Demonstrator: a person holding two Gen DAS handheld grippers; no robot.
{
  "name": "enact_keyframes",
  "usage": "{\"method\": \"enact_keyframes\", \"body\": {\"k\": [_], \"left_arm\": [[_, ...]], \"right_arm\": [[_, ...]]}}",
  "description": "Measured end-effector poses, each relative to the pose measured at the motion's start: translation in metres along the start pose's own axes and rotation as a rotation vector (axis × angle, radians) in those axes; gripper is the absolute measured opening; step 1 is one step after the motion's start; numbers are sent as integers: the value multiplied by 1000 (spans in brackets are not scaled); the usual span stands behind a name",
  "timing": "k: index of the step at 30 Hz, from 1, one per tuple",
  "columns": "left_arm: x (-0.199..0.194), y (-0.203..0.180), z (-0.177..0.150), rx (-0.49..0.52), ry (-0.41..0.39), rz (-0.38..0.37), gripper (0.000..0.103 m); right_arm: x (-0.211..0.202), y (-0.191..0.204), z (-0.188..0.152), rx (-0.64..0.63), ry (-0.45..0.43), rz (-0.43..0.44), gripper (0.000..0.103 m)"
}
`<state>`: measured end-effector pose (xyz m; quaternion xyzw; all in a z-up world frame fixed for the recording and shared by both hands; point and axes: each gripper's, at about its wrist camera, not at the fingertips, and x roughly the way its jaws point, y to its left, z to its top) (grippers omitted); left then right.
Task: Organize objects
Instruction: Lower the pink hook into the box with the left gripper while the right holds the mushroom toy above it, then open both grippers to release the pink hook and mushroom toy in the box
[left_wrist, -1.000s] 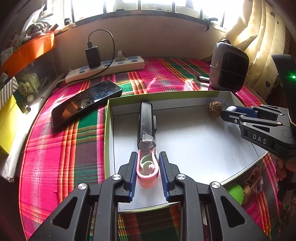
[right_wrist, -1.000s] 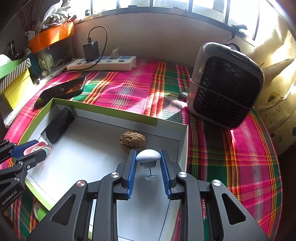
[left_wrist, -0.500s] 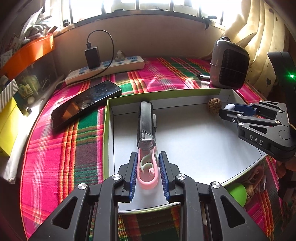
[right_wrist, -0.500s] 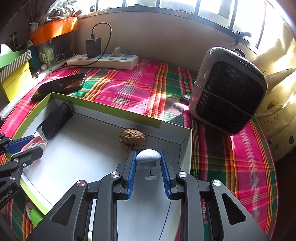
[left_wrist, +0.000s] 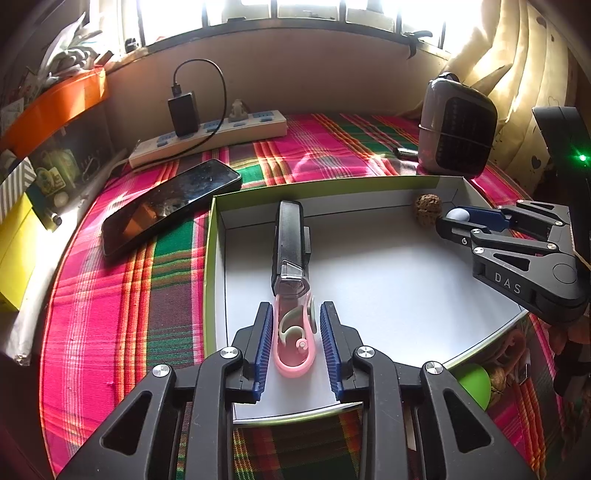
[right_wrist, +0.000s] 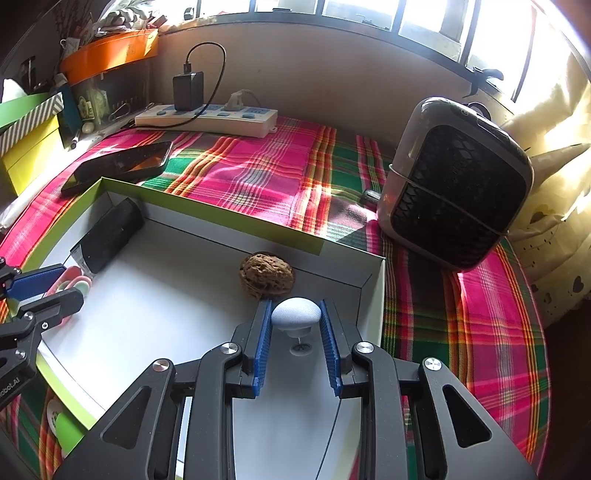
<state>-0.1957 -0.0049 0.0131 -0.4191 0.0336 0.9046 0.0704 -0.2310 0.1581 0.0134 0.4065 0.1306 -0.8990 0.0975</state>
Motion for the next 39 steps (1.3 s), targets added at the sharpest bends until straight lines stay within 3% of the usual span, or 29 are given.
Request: {"method": "enact_keyframes", "body": {"k": [5, 17, 20, 39], "left_arm": [[-1, -1, 0, 0, 1, -4, 27], [-4, -3, 0, 4, 0, -4, 35], [-7, -3, -1, 2, -2, 0, 37], [-36, -7, -10, -1, -34, -12, 40]], "right_arm": [[-2, 1, 0, -4, -7, -1, 39], [-12, 0, -1, 10, -33, -2, 40], [-16, 0, -2, 13, -42, -2, 46], [-48, -4, -15, 57, -95, 7, 46]]}}
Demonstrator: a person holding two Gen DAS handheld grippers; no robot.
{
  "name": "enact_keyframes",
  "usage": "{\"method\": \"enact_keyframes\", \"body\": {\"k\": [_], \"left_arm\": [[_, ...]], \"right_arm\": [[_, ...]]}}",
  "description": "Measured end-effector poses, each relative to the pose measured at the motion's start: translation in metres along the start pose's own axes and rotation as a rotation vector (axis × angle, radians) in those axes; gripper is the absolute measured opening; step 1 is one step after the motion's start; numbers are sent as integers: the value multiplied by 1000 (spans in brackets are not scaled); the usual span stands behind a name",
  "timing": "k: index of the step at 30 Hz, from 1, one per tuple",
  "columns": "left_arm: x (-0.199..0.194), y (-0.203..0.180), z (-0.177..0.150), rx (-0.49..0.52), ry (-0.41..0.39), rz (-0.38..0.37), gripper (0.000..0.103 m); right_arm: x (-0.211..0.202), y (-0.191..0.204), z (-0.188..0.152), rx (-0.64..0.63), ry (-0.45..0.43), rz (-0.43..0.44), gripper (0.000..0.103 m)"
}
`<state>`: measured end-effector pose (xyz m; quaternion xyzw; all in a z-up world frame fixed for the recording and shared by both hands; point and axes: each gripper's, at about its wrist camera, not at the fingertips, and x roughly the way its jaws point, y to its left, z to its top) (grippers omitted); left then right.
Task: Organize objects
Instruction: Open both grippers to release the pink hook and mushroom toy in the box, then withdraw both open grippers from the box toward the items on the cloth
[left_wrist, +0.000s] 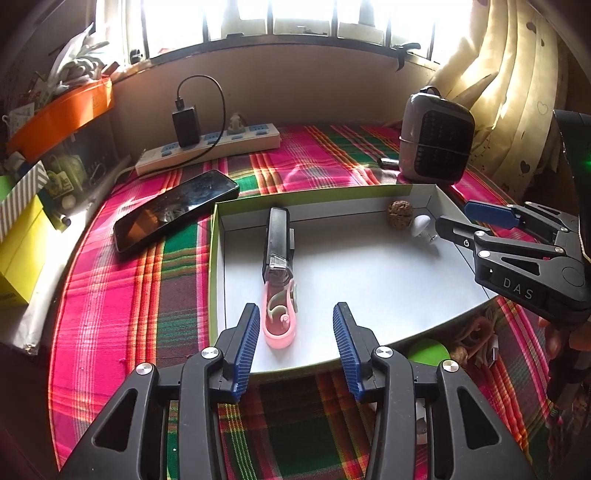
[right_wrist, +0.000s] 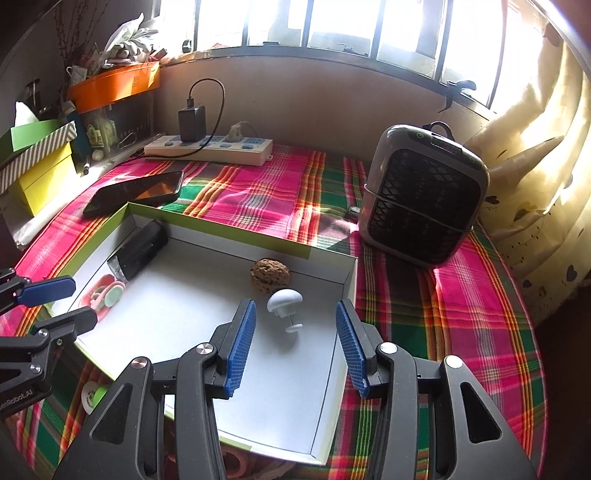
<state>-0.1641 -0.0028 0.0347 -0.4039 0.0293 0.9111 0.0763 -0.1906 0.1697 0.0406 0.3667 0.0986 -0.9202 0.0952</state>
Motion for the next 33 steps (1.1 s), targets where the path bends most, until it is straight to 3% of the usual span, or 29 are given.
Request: {"method": "enact_keyframes", "body": {"k": [21, 33], "left_arm": [[-40, 2, -23, -39, -52, -25, 41], [-42, -8, -49, -49, -4, -117, 41]], "right_arm": [[-49, -5, -32, 37, -56, -3, 46], [-65, -5, -60, 69, -49, 18, 47]]}}
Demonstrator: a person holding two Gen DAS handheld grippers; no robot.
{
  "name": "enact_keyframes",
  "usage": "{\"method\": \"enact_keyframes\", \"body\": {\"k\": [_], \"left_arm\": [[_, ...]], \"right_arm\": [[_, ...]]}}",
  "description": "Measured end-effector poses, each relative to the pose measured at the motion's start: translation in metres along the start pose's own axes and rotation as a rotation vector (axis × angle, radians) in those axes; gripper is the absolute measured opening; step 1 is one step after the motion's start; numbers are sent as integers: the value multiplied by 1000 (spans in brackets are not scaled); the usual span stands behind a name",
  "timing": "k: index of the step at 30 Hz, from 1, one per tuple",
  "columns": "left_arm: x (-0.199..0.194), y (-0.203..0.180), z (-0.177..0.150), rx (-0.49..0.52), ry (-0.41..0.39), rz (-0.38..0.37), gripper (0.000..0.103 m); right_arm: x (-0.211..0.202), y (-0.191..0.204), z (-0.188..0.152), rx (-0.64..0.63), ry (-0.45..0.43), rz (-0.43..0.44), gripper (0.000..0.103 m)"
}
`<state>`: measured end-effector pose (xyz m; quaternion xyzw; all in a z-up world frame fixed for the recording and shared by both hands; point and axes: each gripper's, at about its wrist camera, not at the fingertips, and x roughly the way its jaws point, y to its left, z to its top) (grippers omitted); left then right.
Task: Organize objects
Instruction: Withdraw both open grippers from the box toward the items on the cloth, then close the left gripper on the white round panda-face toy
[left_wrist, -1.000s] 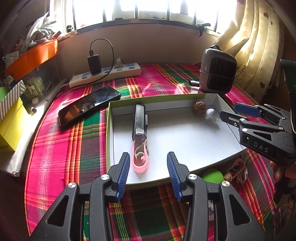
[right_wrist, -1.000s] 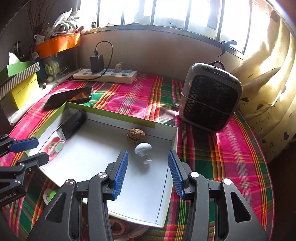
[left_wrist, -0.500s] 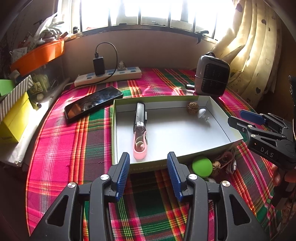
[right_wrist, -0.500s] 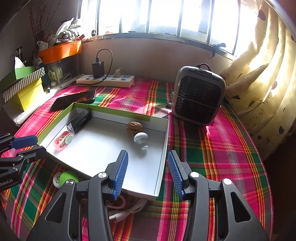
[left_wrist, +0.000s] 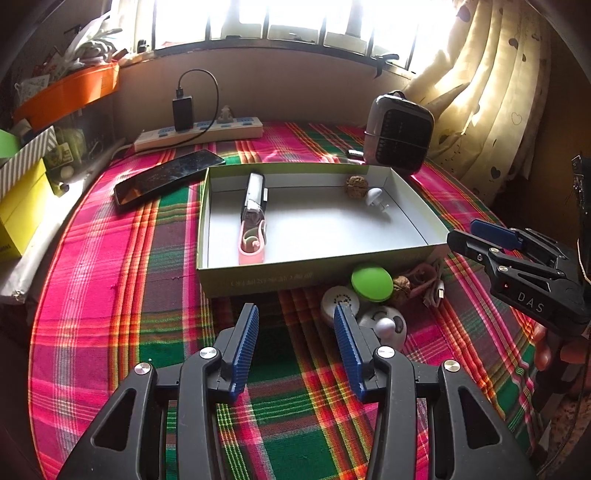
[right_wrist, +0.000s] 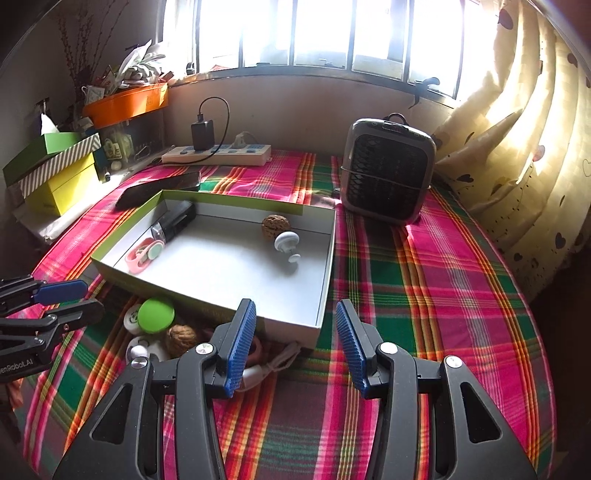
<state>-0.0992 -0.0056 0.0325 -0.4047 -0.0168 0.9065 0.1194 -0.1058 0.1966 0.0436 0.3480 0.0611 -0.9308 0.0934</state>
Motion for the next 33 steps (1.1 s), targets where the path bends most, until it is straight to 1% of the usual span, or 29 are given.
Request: {"method": "enact_keyframes", "body": {"k": [4, 8, 12, 19, 24, 33], "left_arm": [[3, -6, -6, 0, 20, -45, 43], [7, -13, -10, 7, 35, -64, 44], [11, -18, -13, 4, 49, -83, 48], [20, -23, -15, -9, 82, -105, 50], [24, -30, -13, 9, 91, -106, 53], [30, -41, -6, 31, 97, -90, 54]], "right_arm": [[-3, -3, -9, 17, 9, -2, 47], [-4, -7, -18, 29, 26, 0, 47], [-6, -9, -26, 38, 35, 4, 47], [-6, -15, -36, 60, 57, 9, 48], [-7, -18, -37, 71, 53, 16, 48], [-8, -19, -38, 76, 54, 33, 48]]}}
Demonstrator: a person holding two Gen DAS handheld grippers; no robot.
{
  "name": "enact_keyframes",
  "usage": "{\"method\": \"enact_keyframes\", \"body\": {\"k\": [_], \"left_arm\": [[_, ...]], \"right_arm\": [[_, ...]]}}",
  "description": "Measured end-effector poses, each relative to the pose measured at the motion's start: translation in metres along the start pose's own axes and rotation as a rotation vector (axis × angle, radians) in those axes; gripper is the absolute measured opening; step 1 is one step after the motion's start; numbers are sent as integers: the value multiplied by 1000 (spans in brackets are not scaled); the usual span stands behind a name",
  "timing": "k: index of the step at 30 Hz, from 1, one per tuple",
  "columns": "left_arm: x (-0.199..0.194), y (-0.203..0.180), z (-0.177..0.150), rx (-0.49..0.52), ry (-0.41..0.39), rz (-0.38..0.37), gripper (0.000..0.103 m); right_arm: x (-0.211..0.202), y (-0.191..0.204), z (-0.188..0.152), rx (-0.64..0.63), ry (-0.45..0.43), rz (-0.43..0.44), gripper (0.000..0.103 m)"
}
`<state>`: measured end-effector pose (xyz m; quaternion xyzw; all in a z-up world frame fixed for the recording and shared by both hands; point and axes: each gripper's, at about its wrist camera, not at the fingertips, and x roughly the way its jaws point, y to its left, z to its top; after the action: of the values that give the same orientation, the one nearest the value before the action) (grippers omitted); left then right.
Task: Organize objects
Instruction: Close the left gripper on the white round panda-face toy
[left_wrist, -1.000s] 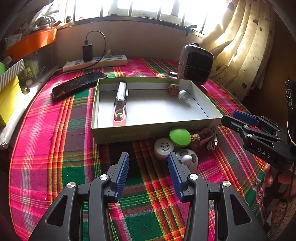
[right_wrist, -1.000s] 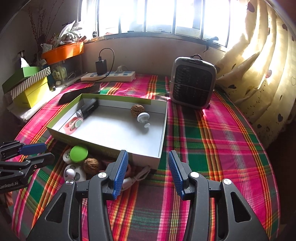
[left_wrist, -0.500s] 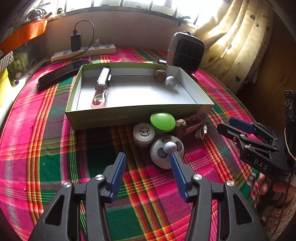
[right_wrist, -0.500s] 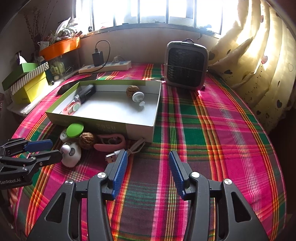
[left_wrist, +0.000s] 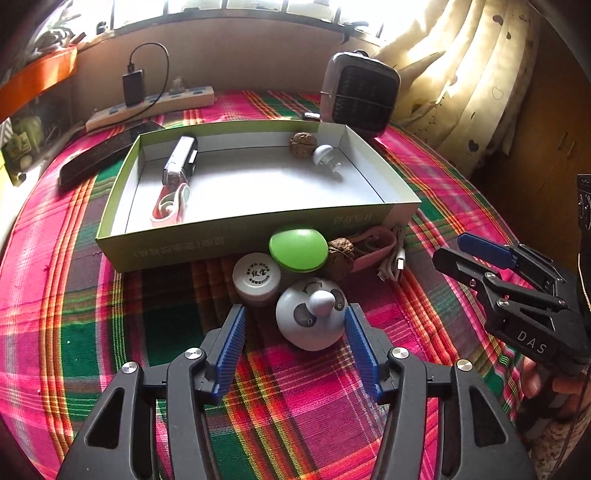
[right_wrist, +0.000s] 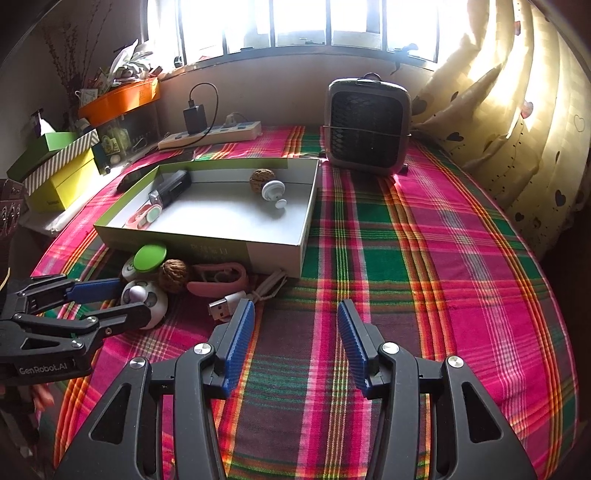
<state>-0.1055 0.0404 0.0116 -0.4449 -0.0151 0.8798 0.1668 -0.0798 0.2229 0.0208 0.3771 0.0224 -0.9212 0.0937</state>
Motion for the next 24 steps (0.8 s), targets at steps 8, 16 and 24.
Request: {"method": "enact_keyframes", "body": {"k": [8, 16, 24], "left_arm": [[5, -3, 4, -18, 0, 27, 54], [5, -3, 5, -37, -1, 40, 51], [1, 5, 2, -67, -6, 22, 38]], "right_arm": [[1, 2, 0, -4, 0, 7, 48], [1, 4, 0, -14, 4, 2, 48], [2, 8, 0, -19, 13, -8, 48]]}}
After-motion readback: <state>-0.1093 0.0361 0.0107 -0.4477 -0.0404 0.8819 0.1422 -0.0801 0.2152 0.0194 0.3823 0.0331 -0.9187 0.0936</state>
